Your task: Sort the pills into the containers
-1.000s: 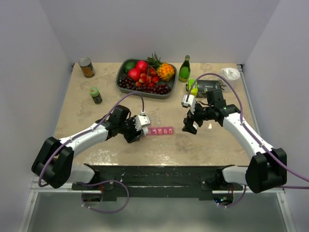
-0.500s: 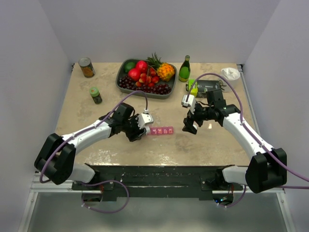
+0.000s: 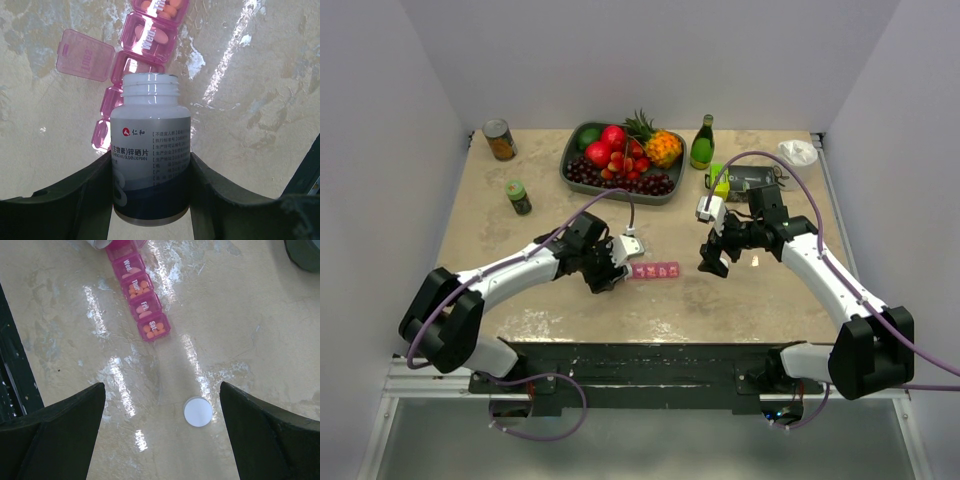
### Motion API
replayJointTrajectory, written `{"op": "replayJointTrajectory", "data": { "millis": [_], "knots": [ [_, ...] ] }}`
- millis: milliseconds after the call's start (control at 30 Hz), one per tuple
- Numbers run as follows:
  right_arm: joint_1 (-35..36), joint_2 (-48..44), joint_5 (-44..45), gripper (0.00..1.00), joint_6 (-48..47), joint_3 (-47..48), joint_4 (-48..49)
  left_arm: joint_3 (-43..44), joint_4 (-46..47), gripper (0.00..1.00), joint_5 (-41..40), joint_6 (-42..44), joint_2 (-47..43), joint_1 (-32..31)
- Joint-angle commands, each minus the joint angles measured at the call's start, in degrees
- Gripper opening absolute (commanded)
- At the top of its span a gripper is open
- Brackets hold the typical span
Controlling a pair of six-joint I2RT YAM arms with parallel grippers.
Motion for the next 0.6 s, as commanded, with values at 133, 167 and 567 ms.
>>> {"op": "replayJointTrajectory", "data": {
  "millis": [133,167,567],
  "knots": [
    [-0.17,-0.5,0.44,0.99,0.5,0.12,1.16,3.58,-2.07,0.0,-2.4,-1.44,0.75,-0.97],
    [-0.26,-0.5,0.53,0.99,0.5,0.12,1.17,3.93,-2.33,0.0,-2.58,-1.53,1.02,-0.97],
    [-0.26,-0.42,0.97,0.99,0.32,-0.23,1.34,6.3,-4.71,0.0,-4.86,-2.23,2.51,-2.37]
  ]
}}
